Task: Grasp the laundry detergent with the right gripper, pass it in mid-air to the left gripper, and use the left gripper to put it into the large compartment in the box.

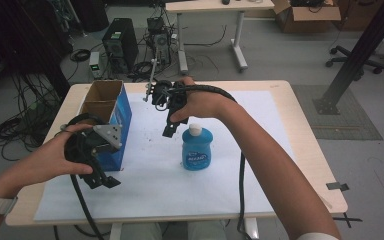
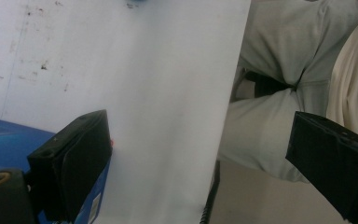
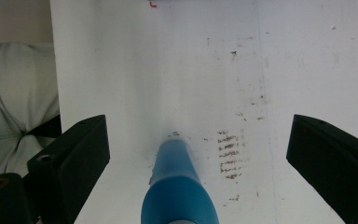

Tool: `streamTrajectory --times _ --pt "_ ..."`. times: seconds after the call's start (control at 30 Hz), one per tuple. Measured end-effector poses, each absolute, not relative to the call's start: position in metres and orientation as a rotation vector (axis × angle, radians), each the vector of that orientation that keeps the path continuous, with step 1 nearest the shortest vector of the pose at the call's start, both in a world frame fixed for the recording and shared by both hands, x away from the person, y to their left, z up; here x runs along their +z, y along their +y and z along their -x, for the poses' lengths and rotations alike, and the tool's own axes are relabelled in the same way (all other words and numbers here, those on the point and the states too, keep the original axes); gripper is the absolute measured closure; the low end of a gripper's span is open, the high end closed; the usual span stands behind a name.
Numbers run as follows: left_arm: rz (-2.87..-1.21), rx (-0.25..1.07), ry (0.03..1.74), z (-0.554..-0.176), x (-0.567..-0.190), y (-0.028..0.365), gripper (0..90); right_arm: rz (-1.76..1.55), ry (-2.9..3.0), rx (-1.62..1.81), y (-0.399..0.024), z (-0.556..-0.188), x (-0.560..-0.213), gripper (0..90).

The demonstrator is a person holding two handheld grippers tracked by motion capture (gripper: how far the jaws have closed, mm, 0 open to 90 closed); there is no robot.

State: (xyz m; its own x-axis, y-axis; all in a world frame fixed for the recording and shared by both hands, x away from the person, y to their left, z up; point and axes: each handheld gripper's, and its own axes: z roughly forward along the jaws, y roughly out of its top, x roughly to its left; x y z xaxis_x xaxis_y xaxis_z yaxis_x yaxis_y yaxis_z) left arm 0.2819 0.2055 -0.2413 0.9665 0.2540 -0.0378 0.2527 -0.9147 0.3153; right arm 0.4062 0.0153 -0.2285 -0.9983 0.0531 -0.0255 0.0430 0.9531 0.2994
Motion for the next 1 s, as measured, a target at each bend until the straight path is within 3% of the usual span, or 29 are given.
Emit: streamTrajectory --times 1.0 --pt "-2.814 0.019 0.363 -0.283 -0.237 0.188 6.8 -0.124 3.054 0.561 -0.034 -0.4 -0.206 4.8"
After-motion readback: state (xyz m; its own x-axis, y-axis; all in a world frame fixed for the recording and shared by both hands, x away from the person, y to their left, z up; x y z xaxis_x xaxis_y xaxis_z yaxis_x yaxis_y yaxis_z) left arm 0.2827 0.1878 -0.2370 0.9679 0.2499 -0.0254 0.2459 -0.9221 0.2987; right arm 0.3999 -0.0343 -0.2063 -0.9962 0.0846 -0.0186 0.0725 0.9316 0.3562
